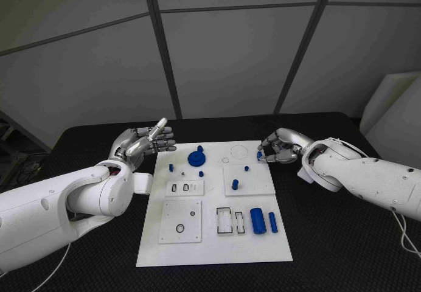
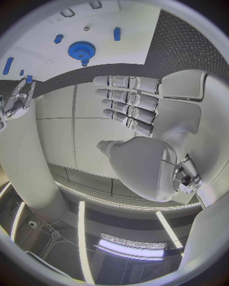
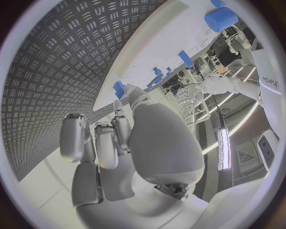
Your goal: Assemble the parts on the task board
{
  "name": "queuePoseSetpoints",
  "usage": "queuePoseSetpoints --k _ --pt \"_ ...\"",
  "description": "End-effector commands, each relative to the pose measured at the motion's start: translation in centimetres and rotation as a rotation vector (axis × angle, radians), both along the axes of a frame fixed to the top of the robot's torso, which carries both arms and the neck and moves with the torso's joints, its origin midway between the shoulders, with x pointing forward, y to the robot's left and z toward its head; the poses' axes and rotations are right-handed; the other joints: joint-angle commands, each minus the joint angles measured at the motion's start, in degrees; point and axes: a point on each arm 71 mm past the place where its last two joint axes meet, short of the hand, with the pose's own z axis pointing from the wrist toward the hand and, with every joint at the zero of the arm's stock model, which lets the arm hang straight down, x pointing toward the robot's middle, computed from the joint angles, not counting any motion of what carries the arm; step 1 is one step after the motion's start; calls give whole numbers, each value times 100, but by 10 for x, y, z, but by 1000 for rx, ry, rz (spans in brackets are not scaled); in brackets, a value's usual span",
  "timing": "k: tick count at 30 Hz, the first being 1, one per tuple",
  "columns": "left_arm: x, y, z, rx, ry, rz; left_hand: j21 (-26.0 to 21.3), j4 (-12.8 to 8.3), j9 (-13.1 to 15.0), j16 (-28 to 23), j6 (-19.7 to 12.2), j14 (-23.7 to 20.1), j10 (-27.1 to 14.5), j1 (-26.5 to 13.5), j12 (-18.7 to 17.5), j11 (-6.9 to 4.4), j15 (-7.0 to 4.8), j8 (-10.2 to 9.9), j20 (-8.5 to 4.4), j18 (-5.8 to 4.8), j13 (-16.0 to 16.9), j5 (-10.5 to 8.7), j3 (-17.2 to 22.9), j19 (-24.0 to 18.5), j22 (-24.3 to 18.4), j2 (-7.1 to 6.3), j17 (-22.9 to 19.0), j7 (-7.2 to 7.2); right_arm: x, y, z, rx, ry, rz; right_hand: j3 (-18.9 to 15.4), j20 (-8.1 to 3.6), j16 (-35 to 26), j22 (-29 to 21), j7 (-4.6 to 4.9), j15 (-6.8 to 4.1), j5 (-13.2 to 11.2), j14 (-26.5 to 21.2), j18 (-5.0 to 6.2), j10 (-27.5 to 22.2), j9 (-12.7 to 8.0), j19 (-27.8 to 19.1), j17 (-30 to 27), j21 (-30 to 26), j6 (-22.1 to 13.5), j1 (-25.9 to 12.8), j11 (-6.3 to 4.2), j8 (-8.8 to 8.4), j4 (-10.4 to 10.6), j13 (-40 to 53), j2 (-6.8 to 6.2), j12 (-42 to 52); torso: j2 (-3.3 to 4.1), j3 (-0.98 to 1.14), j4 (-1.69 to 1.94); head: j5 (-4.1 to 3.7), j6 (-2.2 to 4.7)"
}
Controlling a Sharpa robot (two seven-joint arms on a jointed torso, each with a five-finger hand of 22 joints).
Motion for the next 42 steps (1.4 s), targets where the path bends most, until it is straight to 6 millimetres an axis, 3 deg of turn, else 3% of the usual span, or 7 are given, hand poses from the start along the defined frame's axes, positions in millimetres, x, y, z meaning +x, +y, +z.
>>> queuePoseSetpoints --k 1,33,40,42 --pt "0 -1 1 0 -9 -13 11 2 -2 -29 -17 -47 -39 54 -31 3 11 -37 -11 -36 -6 -24 -36 -35 3 -9 9 11 0 2 0 -8 6 18 23 33 0 8 -4 -3 12 522 -5 51 11 11 1174 -1 79 66 -5 41 -18 318 27 30 0 0 -1 3 -8" --pt "1 -2 1 0 -8 -13 12 3 -2 -38 -20 -48 -46 61 -37 6 13 -44 -9 -35 -6 -23 -38 -41 4 -4 12 14 4 6 -4 -34 33 18 88 15 28 97 -38 -26 -38 537 -22 117 23 72 1241 42 232 95 -34 72 -26 400 139 118 -5 7 1 -4 -50" --pt "1 -2 1 0 -7 -14 12 3 -2 -38 -20 -48 -46 61 -37 6 13 -44 -9 -35 -6 -23 -38 -41 4 -4 12 14 4 7 -3 -63 6 21 186 -10 37 149 -92 -60 -66 542 -31 153 40 107 1264 67 376 164 -79 122 -58 443 288 162 -3 9 -5 -3 -56" --pt "1 -2 1 0 -7 -14 12 3 -2 -38 -20 -48 -46 61 -37 6 13 -44 -9 -35 -6 -23 -38 -41 4 -4 12 14 5 7 -3 -66 -2 20 242 -28 42 168 -116 -81 -231 545 -35 164 45 120 1276 76 425 205 -100 138 -86 455 347 174 -3 9 -5 -3 -56"
